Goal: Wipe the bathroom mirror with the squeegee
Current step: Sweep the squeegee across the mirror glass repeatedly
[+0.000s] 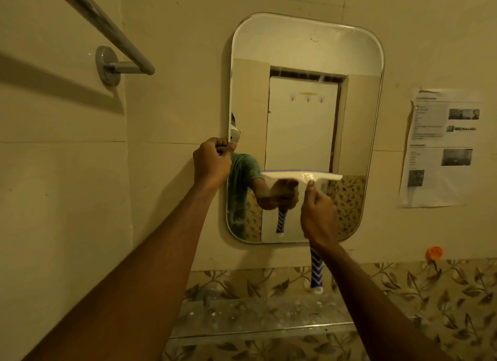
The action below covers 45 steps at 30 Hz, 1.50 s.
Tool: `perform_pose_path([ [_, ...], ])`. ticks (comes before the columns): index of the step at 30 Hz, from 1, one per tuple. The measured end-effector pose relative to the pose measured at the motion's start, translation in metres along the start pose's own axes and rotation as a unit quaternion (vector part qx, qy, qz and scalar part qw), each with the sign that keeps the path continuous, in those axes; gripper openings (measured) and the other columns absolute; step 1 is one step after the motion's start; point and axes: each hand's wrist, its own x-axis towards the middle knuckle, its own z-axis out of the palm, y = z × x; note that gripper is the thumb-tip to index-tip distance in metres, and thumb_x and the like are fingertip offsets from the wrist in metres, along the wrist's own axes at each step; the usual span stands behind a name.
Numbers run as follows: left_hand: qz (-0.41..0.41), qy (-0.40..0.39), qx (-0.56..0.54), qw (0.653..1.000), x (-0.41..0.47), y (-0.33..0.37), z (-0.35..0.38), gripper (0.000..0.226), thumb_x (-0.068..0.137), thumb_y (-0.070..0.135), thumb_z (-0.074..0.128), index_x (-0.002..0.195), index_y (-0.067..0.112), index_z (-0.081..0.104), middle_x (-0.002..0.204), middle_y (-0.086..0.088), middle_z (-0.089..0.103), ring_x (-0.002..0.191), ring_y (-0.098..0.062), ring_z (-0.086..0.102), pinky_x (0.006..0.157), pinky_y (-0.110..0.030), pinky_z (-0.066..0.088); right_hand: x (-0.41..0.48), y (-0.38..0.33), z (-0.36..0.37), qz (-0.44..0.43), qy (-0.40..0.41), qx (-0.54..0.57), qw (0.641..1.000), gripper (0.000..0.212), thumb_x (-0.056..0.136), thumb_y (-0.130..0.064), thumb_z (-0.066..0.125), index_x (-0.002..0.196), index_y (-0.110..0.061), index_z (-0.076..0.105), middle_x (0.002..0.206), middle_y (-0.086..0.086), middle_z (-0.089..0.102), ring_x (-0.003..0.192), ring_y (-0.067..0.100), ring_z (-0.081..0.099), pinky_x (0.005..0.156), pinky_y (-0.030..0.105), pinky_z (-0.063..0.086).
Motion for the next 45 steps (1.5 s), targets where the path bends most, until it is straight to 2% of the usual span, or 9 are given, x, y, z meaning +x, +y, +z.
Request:
perform_pose_path([
  [5,-0.002,-0.004,-0.003,1.0,-0.002,-0.002,0.0,0.025,0.092,0.03,0.062,0.105,0.009,0.066,0.087,0.004,0.061,0.08,-0.01,0.057,0.06,-0.011,0.04,-0.026,0.013,0.01,0.025,-0.002,-0.005,1.0,0.049,0.102,-0.05,0.024,0.062,-0.031,0.043,0.05,-0.011,0.043,0.04,-0.005,0.047,0.033,0.009,0.03],
  [12,-0.008,-0.006,-0.008,1.0,-0.008,0.0,0.0,0.026,0.093,0.029,0.061,0.109,0.009,0.064,0.091,0.002,0.062,0.085,-0.013,0.061,0.072,-0.023,0.049,-0.074,0.053,0.002,0.059,-0.056,-0.05,0.995,0.057,0.098,-0.056,0.022,0.06,-0.023,0.048,0.053,-0.001,0.05,0.047,0.013,0.048,0.044,0.024,0.032],
  [19,-0.027,-0.013,-0.021,0.999,-0.014,-0.003,-0.002,0.022,0.093,0.024,0.062,0.11,0.01,0.064,0.096,0.001,0.062,0.088,-0.012,0.059,0.071,-0.02,0.049,-0.021,0.014,0.002,0.017,-0.008,-0.019,1.0,0.052,0.103,-0.051,0.023,0.058,-0.032,0.041,0.048,-0.009,0.043,0.039,0.0,0.041,0.036,0.011,0.025],
  [22,-0.022,-0.01,-0.018,1.0,-0.015,-0.003,-0.002,0.023,0.093,0.022,0.062,0.111,0.009,0.064,0.1,-0.002,0.065,0.088,-0.012,0.06,0.065,-0.013,0.046,-0.045,0.033,0.007,0.043,-0.026,-0.034,0.998,0.05,0.102,-0.052,0.02,0.061,-0.033,0.042,0.049,-0.009,0.045,0.044,0.0,0.042,0.041,0.017,0.024],
  [26,-0.033,-0.014,-0.018,0.999,-0.015,-0.001,-0.002,0.024,0.093,0.023,0.061,0.112,0.009,0.063,0.107,-0.009,0.068,0.096,-0.02,0.065,0.081,-0.03,0.055,-0.077,0.059,0.007,0.076,-0.055,-0.062,0.994,0.059,0.096,-0.06,0.017,0.06,-0.024,0.048,0.052,-0.003,0.052,0.046,0.009,0.051,0.042,0.022,0.027],
  [29,-0.036,-0.013,-0.014,0.999,-0.016,0.0,-0.002,0.025,0.093,0.024,0.061,0.113,0.009,0.062,0.108,-0.009,0.068,0.097,-0.02,0.066,0.081,-0.028,0.054,-0.093,0.074,0.006,0.084,-0.067,-0.071,0.992,0.061,0.097,-0.059,0.019,0.062,-0.022,0.053,0.055,-0.002,0.057,0.053,0.011,0.059,0.043,0.023,0.033],
  [32,-0.04,-0.016,-0.012,0.999,-0.016,0.002,-0.002,0.026,0.093,0.024,0.06,0.114,0.008,0.062,0.108,-0.009,0.068,0.097,-0.021,0.066,0.084,-0.031,0.055,-0.107,0.084,0.005,0.091,-0.069,-0.078,0.99,0.054,0.101,-0.054,0.025,0.061,-0.029,0.05,0.053,-0.006,0.054,0.049,0.003,0.054,0.041,0.022,0.03],
  [35,-0.042,-0.016,-0.009,0.999,-0.016,0.002,-0.002,0.025,0.093,0.023,0.061,0.113,0.009,0.062,0.108,-0.009,0.068,0.097,-0.021,0.066,0.084,-0.032,0.055,-0.121,0.094,0.006,0.107,-0.089,-0.077,0.987,0.057,0.1,-0.053,0.024,0.058,-0.023,0.046,0.056,-0.001,0.052,0.052,0.011,0.051,0.046,0.026,0.031],
  [45,-0.051,-0.024,-0.011,0.998,-0.015,0.004,-0.004,0.024,0.093,0.02,0.061,0.112,0.008,0.064,0.111,-0.011,0.068,0.102,-0.023,0.064,0.089,-0.035,0.054,-0.108,0.063,-0.003,0.109,-0.005,0.002,0.994,0.054,0.101,-0.053,0.026,0.064,-0.024,0.052,0.052,-0.003,0.049,0.046,0.011,0.047,0.044,0.023,0.03],
])
